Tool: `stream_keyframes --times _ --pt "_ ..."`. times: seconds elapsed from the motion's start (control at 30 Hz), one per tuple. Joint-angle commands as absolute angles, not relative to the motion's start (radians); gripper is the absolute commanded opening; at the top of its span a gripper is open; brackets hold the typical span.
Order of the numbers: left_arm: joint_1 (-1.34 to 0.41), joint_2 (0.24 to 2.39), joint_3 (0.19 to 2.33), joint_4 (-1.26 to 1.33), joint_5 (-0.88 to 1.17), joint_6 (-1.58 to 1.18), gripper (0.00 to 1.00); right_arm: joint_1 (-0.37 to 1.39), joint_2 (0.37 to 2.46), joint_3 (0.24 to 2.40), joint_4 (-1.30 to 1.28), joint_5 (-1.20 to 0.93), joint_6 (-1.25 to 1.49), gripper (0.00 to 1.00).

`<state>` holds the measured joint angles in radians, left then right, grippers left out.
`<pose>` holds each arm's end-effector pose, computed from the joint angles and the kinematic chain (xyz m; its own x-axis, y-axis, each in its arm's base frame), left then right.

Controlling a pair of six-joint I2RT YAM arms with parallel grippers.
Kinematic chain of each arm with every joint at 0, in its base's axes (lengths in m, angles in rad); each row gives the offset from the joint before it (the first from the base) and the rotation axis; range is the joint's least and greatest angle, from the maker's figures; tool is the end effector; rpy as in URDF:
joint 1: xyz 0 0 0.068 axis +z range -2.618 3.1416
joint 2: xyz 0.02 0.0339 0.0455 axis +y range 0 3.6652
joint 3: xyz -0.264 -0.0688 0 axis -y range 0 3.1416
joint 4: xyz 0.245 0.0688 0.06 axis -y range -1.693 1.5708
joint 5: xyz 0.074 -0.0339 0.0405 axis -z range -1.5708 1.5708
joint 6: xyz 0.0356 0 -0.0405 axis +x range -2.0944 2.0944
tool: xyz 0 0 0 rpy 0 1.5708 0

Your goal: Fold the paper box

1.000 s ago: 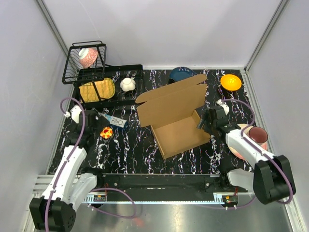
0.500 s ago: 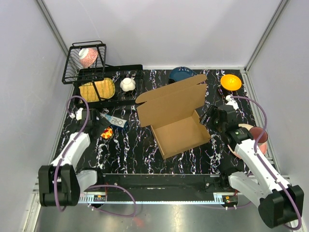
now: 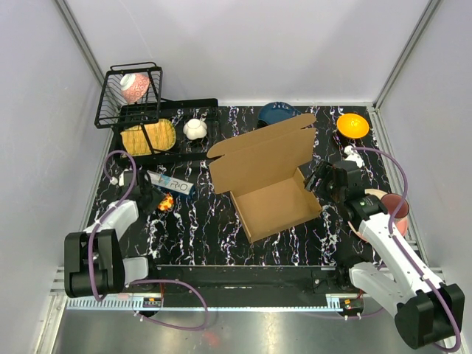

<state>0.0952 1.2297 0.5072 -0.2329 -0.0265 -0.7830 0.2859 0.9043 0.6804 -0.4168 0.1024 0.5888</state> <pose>0.2173 0.0217 0.1558 -0.4984 -0.7560 -0.4244 -0.6515 0.6496 -0.3919 0.1897 0.0520 0.2597 -0.5891 0.4027 -0.7006 0.1506 0.9065 0.3944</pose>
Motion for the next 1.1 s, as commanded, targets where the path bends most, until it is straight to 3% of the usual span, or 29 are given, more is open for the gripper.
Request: stream_keyframes --times 0.0,0.2,0.3,0.47,0.57,0.83,0.93,1.07 --pt "0.101 1.255 0.492 -0.176 0.029 -0.784 0.37 0.285 0.899 0.678 -0.393 0.086 0.583 0.76" --pt "0.106 1.207 0.495 -0.196 0.015 -0.773 0.07 0.285 0.888 0.670 -0.393 0.086 0.586 0.76" --pt "0.106 1.145 0.505 -0.231 0.020 -0.773 0.00 0.285 0.882 0.673 -0.399 0.084 0.584 0.76" --pt "0.104 0.857 0.558 -0.360 0.040 -0.768 0.00 0.285 0.867 0.696 -0.425 0.090 0.568 0.76" --pt "-0.024 0.672 0.609 -0.403 -0.006 -0.816 0.00 0.285 0.870 0.699 -0.431 0.095 0.557 0.76" --pt "-0.096 0.603 0.644 -0.327 0.253 -0.977 0.00 0.285 0.828 0.727 -0.502 0.115 0.551 0.75" --pt "-0.309 0.580 0.649 -0.227 0.169 -1.054 0.00 0.285 0.816 0.747 -0.532 0.129 0.549 0.75" --pt "-0.753 0.688 0.748 -0.175 -0.065 -1.028 0.00 0.285 0.807 0.788 -0.575 0.153 0.540 0.75"
